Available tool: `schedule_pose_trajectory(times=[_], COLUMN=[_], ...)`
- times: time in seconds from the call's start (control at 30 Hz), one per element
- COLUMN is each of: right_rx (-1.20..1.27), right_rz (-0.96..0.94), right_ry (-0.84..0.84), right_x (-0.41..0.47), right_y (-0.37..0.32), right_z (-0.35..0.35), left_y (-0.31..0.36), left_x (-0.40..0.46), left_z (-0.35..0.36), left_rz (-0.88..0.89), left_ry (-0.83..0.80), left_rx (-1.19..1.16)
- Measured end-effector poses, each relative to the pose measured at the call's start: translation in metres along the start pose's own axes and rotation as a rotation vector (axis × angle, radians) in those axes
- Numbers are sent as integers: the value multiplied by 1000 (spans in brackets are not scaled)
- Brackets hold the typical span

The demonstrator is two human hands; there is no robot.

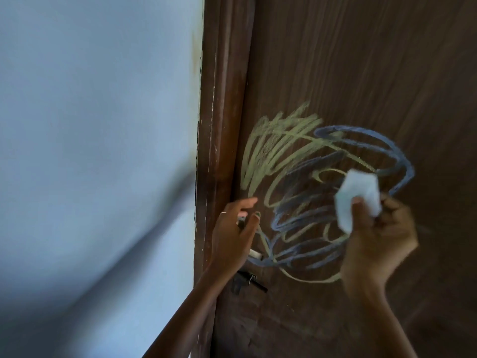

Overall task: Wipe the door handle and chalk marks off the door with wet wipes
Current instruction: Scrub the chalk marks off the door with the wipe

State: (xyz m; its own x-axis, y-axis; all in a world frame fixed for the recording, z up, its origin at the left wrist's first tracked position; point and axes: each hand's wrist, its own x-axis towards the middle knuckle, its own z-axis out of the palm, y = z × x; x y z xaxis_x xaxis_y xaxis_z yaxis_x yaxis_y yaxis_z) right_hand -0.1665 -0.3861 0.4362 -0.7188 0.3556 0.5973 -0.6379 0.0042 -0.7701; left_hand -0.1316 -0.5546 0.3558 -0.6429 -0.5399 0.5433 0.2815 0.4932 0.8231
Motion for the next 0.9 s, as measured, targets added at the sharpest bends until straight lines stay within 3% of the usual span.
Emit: schedule_pose_trajectory(times=[0.1,0.2,0.33,0.4,0.5,0.63,0.9], right_rx=[-80,-198,-447,-693,-973,-1096,-1233], right_rz=[-528,-913,-1082,-1205,-1150,-979,-1064], right_ry=[131,79,-199,-237,-310,-371,-547], right_x=[40,78,93,85,71,71,62], right_y=[-22,-14,26,45,50,31,41], right_z=[19,50,85,87,80,89,88], left_y=[5,13,21,20,15,12,7], left_x=[16,31,45,50,57,71,91], left_z=[-4,0,6,8,6,-5,-7], left_rz=[113,175,298,351,383,399,413], left_ry=[115,202,233,232,252,307,354], left_rx=[181,282,376,446,551,679,829])
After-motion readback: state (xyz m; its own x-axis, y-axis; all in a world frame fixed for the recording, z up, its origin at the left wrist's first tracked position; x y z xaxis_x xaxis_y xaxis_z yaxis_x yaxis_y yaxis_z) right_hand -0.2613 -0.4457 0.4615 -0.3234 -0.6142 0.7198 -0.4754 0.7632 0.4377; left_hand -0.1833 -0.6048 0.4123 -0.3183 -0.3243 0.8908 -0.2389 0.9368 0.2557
